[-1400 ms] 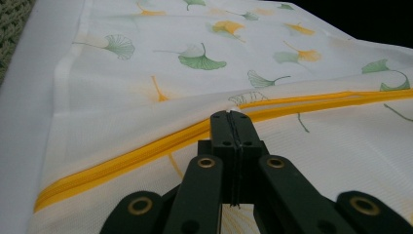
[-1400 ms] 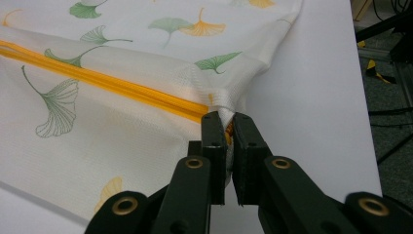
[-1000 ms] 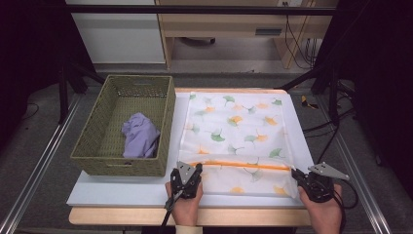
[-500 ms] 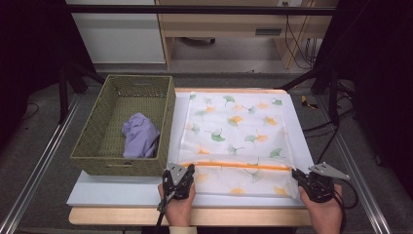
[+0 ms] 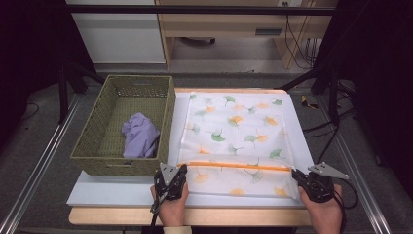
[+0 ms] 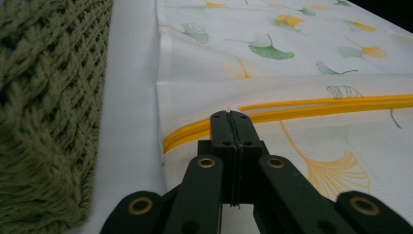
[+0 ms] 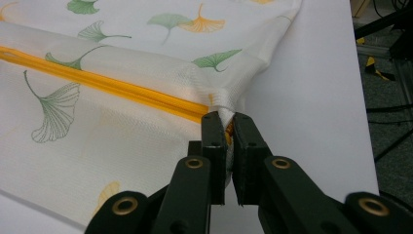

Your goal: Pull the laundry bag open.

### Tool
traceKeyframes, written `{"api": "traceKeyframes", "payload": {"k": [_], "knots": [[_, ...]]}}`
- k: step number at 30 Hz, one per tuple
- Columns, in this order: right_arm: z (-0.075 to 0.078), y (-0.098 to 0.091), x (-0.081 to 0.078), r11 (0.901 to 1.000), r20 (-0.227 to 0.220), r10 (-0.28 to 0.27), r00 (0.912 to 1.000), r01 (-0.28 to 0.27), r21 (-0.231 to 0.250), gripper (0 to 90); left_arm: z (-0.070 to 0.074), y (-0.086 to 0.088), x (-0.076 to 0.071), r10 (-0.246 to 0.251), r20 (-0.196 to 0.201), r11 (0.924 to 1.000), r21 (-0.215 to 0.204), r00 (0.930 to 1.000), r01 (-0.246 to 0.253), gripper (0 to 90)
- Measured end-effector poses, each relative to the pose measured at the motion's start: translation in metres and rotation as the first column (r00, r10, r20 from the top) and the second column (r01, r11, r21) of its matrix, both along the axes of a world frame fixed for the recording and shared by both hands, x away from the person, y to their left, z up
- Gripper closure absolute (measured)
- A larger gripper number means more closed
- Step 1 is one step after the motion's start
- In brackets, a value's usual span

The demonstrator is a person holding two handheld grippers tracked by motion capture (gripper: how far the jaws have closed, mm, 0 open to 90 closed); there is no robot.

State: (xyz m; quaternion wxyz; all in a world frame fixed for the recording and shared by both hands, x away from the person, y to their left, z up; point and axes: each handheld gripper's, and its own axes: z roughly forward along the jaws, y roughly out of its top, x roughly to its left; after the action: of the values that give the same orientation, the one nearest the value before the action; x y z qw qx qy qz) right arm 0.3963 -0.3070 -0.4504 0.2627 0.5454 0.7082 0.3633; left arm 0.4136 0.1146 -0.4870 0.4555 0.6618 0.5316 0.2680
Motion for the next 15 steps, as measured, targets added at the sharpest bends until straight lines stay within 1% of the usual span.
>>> {"api": "traceKeyframes", "payload": {"k": [2,6,11,13,15], "knots": [[-0.0004,-0.0005,0.0004,1.0,0.004,0.0,1.0,0.0,-0.006,85.4,-0.0013,0.0026,-0.0001,0.007,-0.005,0.9999,-0.01,1.0,-0.007,89.9],[-0.0004,-0.0008,0.0004,1.0,0.003,0.0,1.0,0.0,-0.006,85.4,-0.0014,0.0036,0.0,0.013,-0.004,0.9998,-0.013,0.9999,-0.013,89.9],[-0.0008,-0.0009,0.0005,1.0,-0.004,-0.001,1.0,0.001,-0.001,85.4,-0.0004,0.0037,0.0006,0.016,-0.01,0.9999,-0.002,0.9998,-0.016,89.9],[-0.0019,-0.0008,0.0012,1.0,-0.009,-0.001,1.0,0.001,-0.001,85.4,-0.0006,0.0034,0.0005,0.019,-0.006,0.9998,-0.004,0.9998,-0.019,89.9],[-0.0027,-0.0011,0.0024,1.0,-0.014,0.001,0.9999,-0.001,-0.004,85.4,-0.0014,0.0032,0.0003,0.021,-0.01,0.9998,0.007,0.9997,-0.021,89.9]]}}
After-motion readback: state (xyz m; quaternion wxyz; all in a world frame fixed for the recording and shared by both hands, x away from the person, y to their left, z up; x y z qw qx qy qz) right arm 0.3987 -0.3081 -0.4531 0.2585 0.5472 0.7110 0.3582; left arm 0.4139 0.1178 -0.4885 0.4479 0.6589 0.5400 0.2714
